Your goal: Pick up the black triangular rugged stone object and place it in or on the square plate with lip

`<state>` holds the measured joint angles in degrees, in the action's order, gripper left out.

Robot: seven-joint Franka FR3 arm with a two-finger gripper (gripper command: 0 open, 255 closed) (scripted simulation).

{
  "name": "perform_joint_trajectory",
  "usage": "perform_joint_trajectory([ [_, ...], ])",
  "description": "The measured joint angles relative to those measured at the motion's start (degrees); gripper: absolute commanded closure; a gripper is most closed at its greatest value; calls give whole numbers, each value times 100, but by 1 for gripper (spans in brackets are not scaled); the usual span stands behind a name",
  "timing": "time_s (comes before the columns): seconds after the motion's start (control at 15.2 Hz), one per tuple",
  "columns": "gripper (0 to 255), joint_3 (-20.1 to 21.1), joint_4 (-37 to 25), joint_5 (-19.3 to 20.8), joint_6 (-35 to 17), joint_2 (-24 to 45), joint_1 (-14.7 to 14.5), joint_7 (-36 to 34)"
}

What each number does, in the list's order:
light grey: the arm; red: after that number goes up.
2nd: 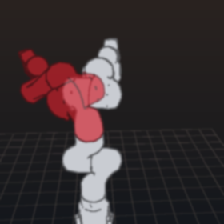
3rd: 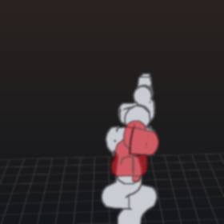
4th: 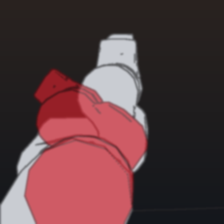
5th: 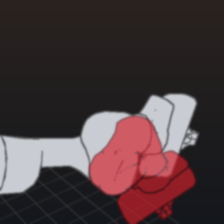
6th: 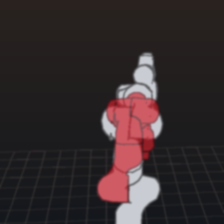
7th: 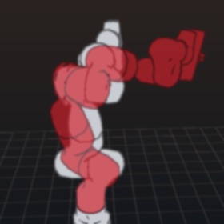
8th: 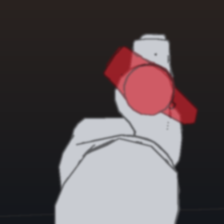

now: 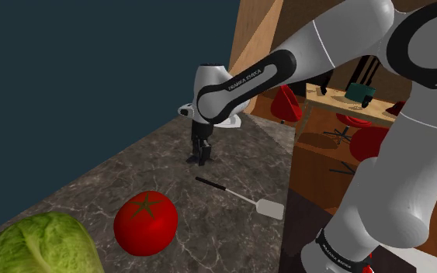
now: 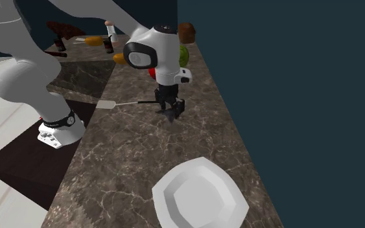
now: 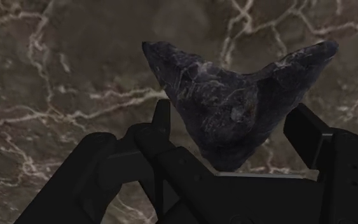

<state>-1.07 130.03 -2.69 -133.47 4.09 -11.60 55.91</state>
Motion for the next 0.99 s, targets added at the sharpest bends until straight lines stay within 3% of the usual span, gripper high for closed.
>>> perform_joint_trajectory([
  [0.99,255,-4,-484,52,1113,-631,1,-64],
])
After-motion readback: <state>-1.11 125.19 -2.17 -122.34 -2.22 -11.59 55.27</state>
